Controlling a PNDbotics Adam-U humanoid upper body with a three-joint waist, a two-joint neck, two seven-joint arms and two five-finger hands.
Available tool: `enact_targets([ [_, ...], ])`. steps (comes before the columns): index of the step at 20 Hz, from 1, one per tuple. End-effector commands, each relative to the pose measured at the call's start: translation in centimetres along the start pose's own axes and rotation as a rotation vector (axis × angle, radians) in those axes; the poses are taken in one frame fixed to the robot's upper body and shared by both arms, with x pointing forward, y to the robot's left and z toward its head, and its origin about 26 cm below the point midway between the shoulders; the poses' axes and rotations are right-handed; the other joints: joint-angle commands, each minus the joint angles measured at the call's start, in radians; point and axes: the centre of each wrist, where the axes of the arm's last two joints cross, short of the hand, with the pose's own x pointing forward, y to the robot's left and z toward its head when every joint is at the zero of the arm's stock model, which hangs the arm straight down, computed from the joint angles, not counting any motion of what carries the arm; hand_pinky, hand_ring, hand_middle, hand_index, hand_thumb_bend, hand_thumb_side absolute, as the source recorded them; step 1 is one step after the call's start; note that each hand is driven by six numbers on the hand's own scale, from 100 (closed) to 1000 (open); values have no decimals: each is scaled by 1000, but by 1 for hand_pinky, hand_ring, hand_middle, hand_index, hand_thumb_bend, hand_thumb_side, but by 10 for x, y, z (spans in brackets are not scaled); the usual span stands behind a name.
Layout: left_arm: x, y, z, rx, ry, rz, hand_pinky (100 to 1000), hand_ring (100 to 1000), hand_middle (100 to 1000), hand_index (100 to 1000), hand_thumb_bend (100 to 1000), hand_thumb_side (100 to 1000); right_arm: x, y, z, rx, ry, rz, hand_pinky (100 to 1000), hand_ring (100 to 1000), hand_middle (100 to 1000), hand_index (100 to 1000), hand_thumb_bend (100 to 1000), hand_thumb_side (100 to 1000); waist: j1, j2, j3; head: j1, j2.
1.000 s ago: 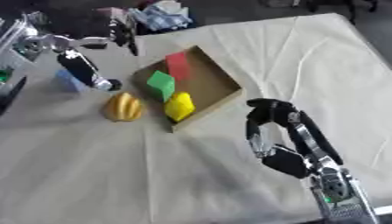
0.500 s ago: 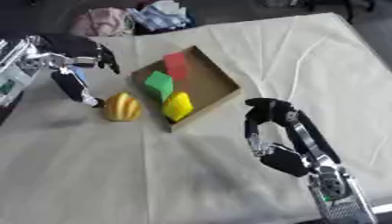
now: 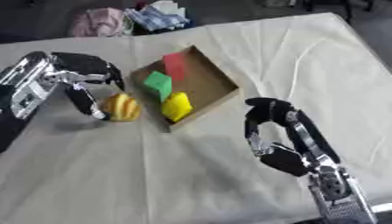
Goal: Pick up objects on the table and place them in the box.
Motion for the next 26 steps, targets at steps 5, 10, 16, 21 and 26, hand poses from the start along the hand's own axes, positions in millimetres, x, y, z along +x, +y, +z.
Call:
enact_targets([
  [5, 1, -1, -3, 86, -2, -16, 661, 548, 567, 663, 353, 195, 4, -4, -2, -8, -15, 17, 642, 649, 590, 798, 100, 391, 3, -23, -1, -3, -13],
  [10, 0, 10, 7, 146, -19, -16, 617, 480, 489, 572, 283, 134, 3, -5, -1, -10, -14, 19, 642, 649, 590, 798, 100, 391, 4, -23, -1, -5, -13],
  [16, 12, 71, 42, 350, -42, -60, 638, 498, 503, 586, 298, 100, 3, -4, -1, -3, -12, 20, 642, 649, 590, 798, 100, 390, 9, -29, 0, -7, -10],
  [21, 41, 107, 31, 449, -98, -117, 659, 529, 525, 610, 325, 100, 4, 0, -2, 25, -23, 9, 641, 650, 591, 798, 100, 391, 9, -35, -11, 8, -8],
  [26, 73, 113, -8, 475, -163, -145, 692, 597, 577, 660, 326, 118, 8, 6, -7, 84, -51, -9, 642, 651, 591, 799, 100, 392, 5, -30, -43, 32, -12],
])
